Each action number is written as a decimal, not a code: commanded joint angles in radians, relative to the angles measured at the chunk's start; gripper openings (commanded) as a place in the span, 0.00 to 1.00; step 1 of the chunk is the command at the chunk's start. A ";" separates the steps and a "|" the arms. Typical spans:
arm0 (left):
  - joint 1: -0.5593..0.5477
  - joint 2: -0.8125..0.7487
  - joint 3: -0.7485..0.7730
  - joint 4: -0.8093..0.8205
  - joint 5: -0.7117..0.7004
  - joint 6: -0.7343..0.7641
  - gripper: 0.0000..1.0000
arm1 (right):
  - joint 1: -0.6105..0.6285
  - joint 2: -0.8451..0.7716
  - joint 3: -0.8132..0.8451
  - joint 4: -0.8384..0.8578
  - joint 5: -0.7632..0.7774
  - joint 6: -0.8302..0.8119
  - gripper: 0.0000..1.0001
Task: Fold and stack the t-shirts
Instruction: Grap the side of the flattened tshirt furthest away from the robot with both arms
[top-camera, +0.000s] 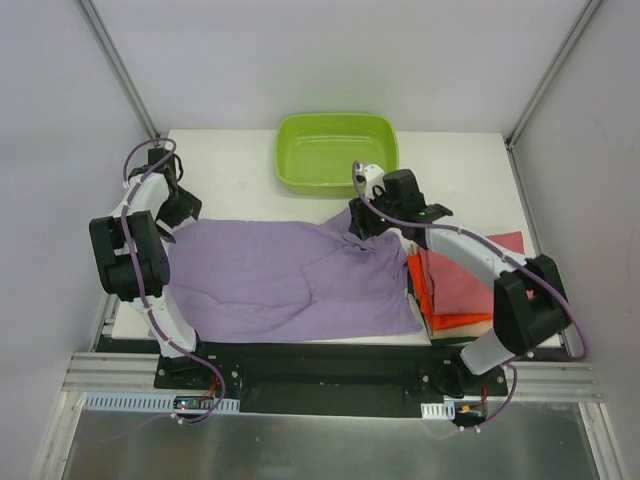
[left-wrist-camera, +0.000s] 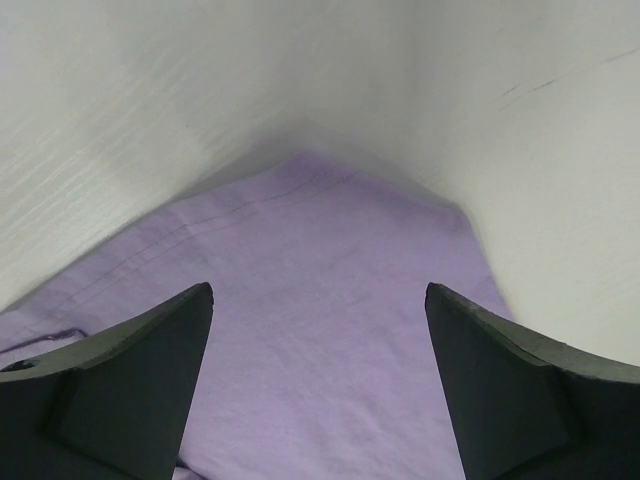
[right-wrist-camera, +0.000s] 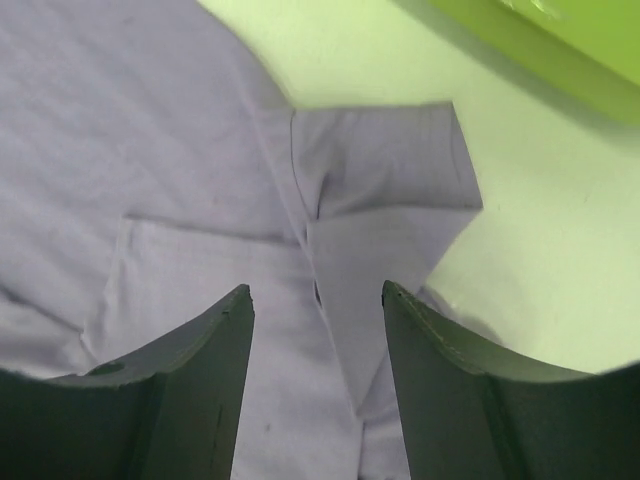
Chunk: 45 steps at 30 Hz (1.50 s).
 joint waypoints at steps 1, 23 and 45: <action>0.007 0.028 0.108 -0.066 -0.078 -0.055 0.86 | 0.052 0.167 0.147 -0.085 0.120 -0.041 0.58; 0.007 0.048 0.121 -0.102 -0.126 0.006 0.87 | 0.070 0.360 0.325 -0.235 0.154 -0.114 0.32; 0.001 0.030 0.111 -0.088 -0.119 0.012 0.86 | -0.020 0.284 0.279 -0.169 0.178 -0.046 0.01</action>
